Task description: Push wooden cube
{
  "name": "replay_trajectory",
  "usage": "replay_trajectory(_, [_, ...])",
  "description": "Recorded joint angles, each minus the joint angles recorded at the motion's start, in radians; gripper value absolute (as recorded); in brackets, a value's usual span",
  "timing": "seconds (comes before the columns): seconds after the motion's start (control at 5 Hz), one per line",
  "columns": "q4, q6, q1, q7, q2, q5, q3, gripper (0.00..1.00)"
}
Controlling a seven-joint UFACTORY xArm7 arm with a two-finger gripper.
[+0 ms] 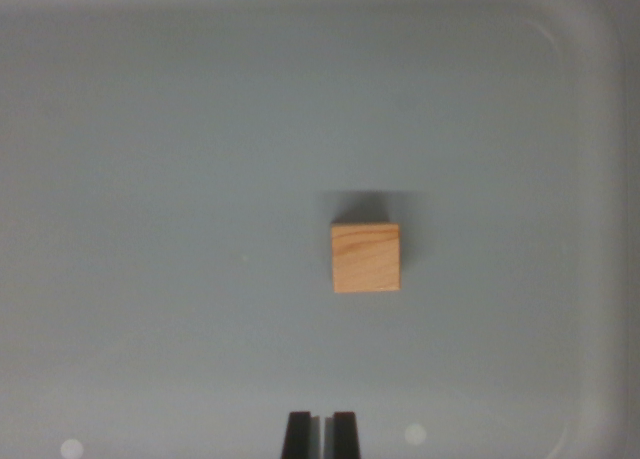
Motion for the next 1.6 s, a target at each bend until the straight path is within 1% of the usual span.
replay_trajectory(0.2, [-0.031, -0.037, -0.0018, -0.003, 0.007, -0.0020, -0.003, 0.00])
replay_trajectory(0.4, [-0.031, -0.037, -0.0018, -0.003, 0.007, -0.0020, -0.003, 0.00])
replay_trajectory(0.6, [-0.064, -0.077, -0.0038, -0.007, 0.014, -0.0041, -0.006, 0.00])
replay_trajectory(0.8, [-0.064, -0.077, -0.0038, -0.007, 0.014, -0.0041, -0.006, 0.00])
replay_trajectory(1.0, [-0.099, -0.119, -0.0059, -0.011, 0.022, -0.0064, -0.009, 0.00])
replay_trajectory(1.2, [-0.099, -0.119, -0.0059, -0.011, 0.022, -0.0064, -0.009, 0.00])
replay_trajectory(1.4, [-0.134, -0.162, -0.0080, -0.015, 0.030, -0.0086, -0.012, 0.00])
replay_trajectory(1.6, [-0.134, -0.162, -0.0080, -0.015, 0.030, -0.0086, -0.012, 0.00])
